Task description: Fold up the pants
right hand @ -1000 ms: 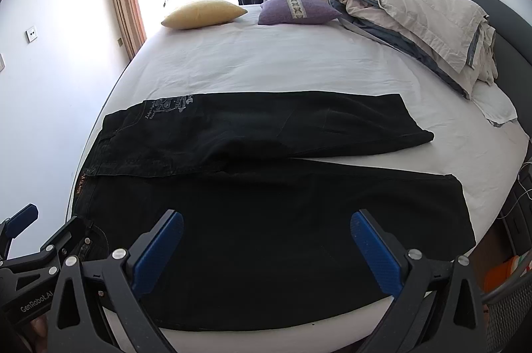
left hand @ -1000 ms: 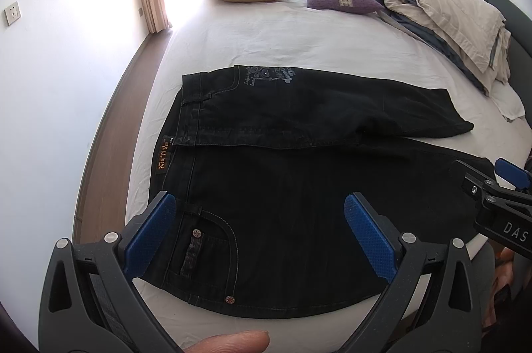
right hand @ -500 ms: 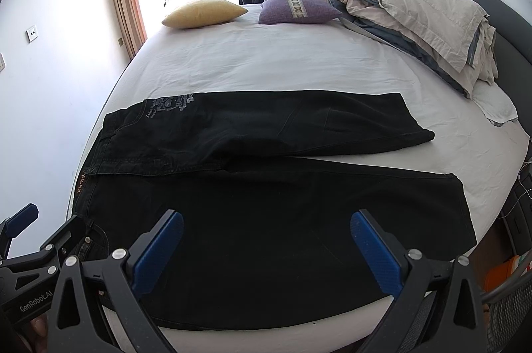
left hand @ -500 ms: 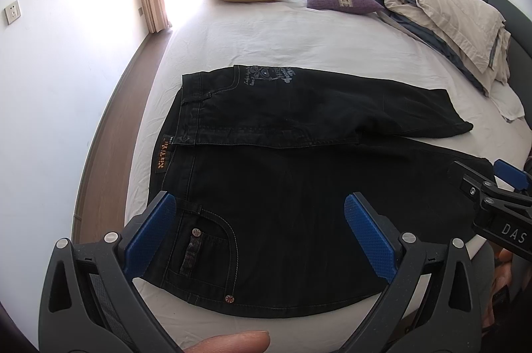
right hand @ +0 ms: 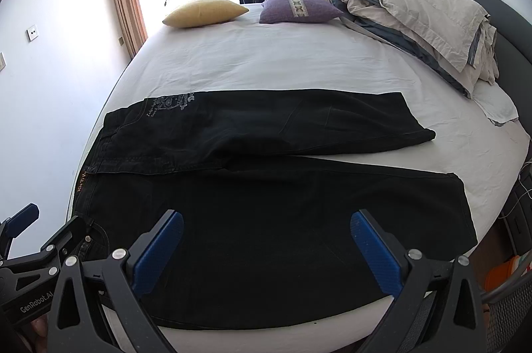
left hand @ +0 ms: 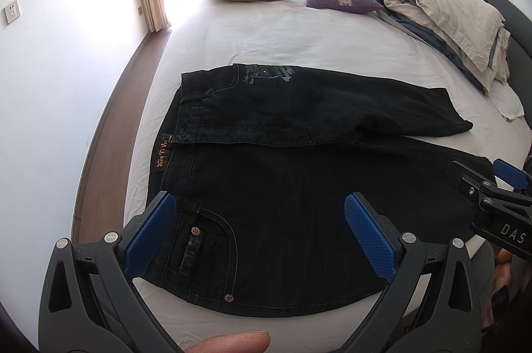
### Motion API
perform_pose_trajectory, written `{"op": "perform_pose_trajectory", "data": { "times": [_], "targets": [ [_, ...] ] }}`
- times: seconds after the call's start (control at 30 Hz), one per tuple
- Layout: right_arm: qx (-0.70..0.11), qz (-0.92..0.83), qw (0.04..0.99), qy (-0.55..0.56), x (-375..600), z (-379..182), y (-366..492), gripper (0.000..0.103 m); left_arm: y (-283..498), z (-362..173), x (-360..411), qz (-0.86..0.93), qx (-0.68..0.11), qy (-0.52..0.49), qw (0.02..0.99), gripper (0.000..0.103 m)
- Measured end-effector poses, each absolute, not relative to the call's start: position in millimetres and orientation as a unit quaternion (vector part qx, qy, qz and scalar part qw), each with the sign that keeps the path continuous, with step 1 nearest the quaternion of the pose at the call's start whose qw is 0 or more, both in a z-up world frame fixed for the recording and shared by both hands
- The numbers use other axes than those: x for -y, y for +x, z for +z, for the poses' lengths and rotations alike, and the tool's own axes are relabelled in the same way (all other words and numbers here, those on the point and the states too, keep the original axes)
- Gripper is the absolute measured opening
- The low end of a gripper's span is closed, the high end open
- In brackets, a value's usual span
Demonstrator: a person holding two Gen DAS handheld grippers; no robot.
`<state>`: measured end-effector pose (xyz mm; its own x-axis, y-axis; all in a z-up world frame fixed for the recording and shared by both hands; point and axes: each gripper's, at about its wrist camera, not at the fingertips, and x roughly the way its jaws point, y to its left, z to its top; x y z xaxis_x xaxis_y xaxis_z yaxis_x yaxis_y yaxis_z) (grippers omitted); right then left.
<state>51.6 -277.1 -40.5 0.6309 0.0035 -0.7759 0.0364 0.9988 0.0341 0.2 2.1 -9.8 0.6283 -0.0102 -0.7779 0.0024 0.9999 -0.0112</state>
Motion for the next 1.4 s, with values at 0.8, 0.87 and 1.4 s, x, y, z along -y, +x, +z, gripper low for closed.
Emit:
{"op": "perform_pose_trajectory", "data": {
  "times": [0.8, 0.87, 1.4],
  "targets": [
    [-0.434, -0.003, 0.901, 0.024, 272.4, -48.7, 53.1, 0.103, -0.6, -19.3, -0.9, -0.005, -0.435, -0.005, 0.9, 0.103],
    [-0.435, -0.001, 0.9, 0.024, 273.1, -49.6, 53.6, 0.103, 0.6, -20.5, -1.4, -0.006, -0.437, -0.006, 0.9, 0.103],
    [-0.407, 0.139, 0.903, 0.005, 294.6, -51.4, 113.0, 0.103, 86.0, -33.9, -12.0, -0.076, -0.441, 0.051, 0.893, 0.103]
  ]
}}
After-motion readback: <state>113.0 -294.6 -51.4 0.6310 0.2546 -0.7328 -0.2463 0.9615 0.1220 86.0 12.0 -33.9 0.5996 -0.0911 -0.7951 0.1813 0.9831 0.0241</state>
